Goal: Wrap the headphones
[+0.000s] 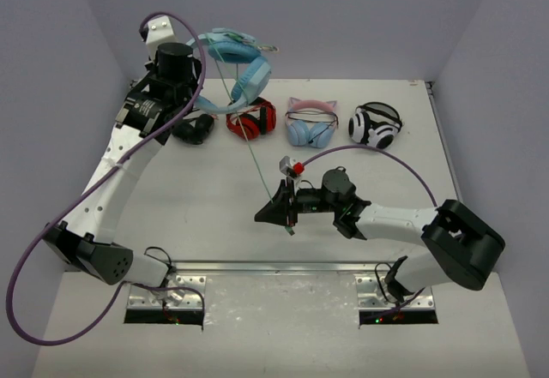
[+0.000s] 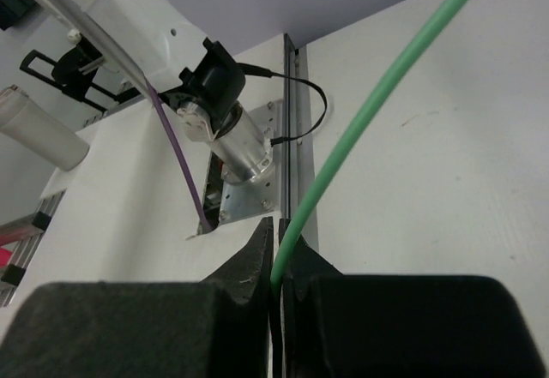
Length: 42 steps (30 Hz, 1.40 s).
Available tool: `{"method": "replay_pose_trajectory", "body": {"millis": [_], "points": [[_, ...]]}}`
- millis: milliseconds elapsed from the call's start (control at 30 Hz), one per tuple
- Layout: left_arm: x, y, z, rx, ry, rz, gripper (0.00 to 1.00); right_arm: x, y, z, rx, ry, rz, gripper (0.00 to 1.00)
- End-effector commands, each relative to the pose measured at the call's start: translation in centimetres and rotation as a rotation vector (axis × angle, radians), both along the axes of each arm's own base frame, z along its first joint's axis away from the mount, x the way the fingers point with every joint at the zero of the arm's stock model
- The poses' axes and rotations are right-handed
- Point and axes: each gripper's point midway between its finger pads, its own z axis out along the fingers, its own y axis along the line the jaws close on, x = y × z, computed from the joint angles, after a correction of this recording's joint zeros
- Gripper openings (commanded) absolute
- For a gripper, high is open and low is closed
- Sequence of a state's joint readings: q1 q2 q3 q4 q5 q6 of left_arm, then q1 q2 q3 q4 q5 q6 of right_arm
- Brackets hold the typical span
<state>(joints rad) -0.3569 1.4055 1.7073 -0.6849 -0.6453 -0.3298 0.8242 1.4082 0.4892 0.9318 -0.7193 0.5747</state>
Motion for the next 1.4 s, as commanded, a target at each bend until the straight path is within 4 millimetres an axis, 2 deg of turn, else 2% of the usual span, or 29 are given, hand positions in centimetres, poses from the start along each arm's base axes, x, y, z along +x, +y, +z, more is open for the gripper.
{"method": "replay_pose_trajectory", "body": {"millis": [0, 67, 100, 200, 233, 333, 367, 433, 467, 567, 600, 667, 700, 733, 767, 833, 867, 967, 1100, 1267, 1367], "points": [[1.2, 0.7, 5.9, -0.129, -0.260, 0.070, 0.00, -1.2, 0.1, -0.7, -0.014, -0.008, 0.049, 0.04], [1.5, 1.4, 5.5, -0.108, -0.251, 0.087, 0.00, -1.6, 0.2, -0.8, -0.031, -0.036, 0.049, 0.03], [1.7, 1.7, 5.3, -0.109, -0.248, 0.083, 0.00, -1.8, 0.0, -1.6, -0.066, -0.030, 0.043, 0.02], [1.9, 1.9, 4.4, -0.087, -0.238, 0.076, 0.00, -1.4, -0.3, -1.5, -0.103, -0.076, -0.013, 0.01], [1.9, 2.0, 3.9, -0.060, -0.227, 0.073, 0.00, -0.6, -0.5, -1.4, -0.118, -0.110, -0.058, 0.01], [2.2, 2.7, 1.9, 0.004, -0.184, 0.096, 0.00, -0.2, -1.0, -0.5, -0.204, -0.189, -0.108, 0.01], [2.2, 2.8, 0.4, 0.032, -0.155, 0.092, 0.00, 0.4, -1.3, -0.3, -0.262, -0.194, -0.150, 0.01], [2.5, 2.7, -0.4, 0.054, -0.158, 0.078, 0.00, 0.0, -1.3, 1.1, -0.289, -0.271, -0.142, 0.01], [2.8, 1.9, -1.7, 0.058, -0.143, 0.026, 0.00, 0.3, -1.6, 2.1, -0.328, -0.287, -0.151, 0.01], [3.0, -0.9, -3.5, 0.066, -0.110, -0.156, 0.00, 1.6, -2.4, 4.0, -0.405, -0.396, -0.183, 0.01], [2.8, -2.6, -5.1, 0.061, -0.082, -0.260, 0.00, 2.0, -2.6, 4.6, -0.420, -0.441, -0.186, 0.01], [1.9, -4.0, -5.7, 0.069, -0.091, -0.316, 0.00, 3.0, -3.2, 6.4, -0.460, -0.542, -0.201, 0.01], [1.5, -4.3, -7.3, 0.110, -0.056, -0.338, 0.00, 3.9, -3.4, 6.7, -0.498, -0.617, -0.199, 0.01], [1.1, -4.9, -7.7, 0.127, -0.044, -0.347, 0.00, 4.3, -3.7, 7.8, -0.524, -0.648, -0.206, 0.01], [0.3, -6.6, -8.6, 0.149, -0.014, -0.393, 0.00, 5.0, -4.0, 8.1, -0.552, -0.676, -0.216, 0.01], [-0.8, -8.2, -10.5, 0.182, 0.043, -0.448, 0.00, 6.7, -4.4, 9.3, -0.596, -0.750, -0.241, 0.01], [-1.9, -9.7, -11.8, 0.184, 0.083, -0.515, 0.00, 7.3, -4.7, 9.4, -0.617, -0.761, -0.248, 0.01], [-4.4, -11.5, -14.7, 0.184, 0.158, -0.604, 0.00, 9.4, -5.5, 10.1, -0.652, -0.797, -0.270, 0.01], [-7.3, -12.7, -17.2, 0.214, 0.263, -0.678, 0.00, 12.4, -7.4, 10.3, -0.712, -0.834, -0.345, 0.01], [-9.7, -11.9, -19.7, 0.248, 0.315, -0.719, 0.00, 13.5, -8.1, 11.8, -0.693, -0.902, -0.413, 0.01], [-10.9, -13.6, -19.3, 0.243, 0.293, -0.806, 0.00, 14.3, -8.2, 12.2, -0.703, -0.933, -0.446, 0.02]]}}
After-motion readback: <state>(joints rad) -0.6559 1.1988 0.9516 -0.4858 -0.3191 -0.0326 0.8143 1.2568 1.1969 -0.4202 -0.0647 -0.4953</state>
